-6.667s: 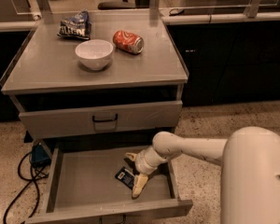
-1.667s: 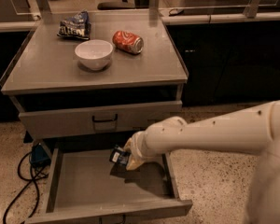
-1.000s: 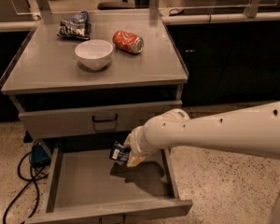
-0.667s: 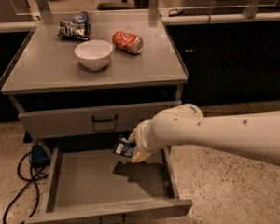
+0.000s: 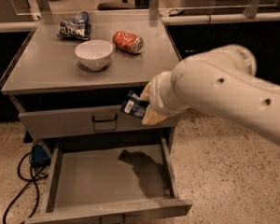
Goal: Pick rxbar blueberry from middle drawer and place on counter
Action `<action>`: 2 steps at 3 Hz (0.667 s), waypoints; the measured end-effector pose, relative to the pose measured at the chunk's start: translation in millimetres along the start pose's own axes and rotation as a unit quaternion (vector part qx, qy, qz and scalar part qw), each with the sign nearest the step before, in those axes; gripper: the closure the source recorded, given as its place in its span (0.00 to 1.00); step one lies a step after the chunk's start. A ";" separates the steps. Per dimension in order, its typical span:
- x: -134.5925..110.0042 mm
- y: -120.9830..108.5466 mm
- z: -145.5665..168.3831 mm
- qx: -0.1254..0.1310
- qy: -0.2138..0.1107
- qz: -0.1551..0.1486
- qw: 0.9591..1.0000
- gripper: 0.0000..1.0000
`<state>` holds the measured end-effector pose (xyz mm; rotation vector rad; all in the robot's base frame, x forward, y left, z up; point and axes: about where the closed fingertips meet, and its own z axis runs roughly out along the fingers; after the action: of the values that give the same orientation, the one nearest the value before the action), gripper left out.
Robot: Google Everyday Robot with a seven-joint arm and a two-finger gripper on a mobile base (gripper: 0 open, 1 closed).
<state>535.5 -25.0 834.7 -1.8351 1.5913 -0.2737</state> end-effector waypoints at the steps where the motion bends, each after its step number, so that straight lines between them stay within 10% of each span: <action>1: -5.2 -21.3 -25.1 0.024 0.009 -0.012 1.000 1.00; 2: -5.8 -26.8 -23.9 0.026 0.012 -0.018 0.999 1.00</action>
Offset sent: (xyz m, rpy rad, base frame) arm 0.0144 -0.0031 0.0463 -0.0463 -0.0894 0.0008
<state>541.8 -27.6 870.4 -1.8279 1.5547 -0.3519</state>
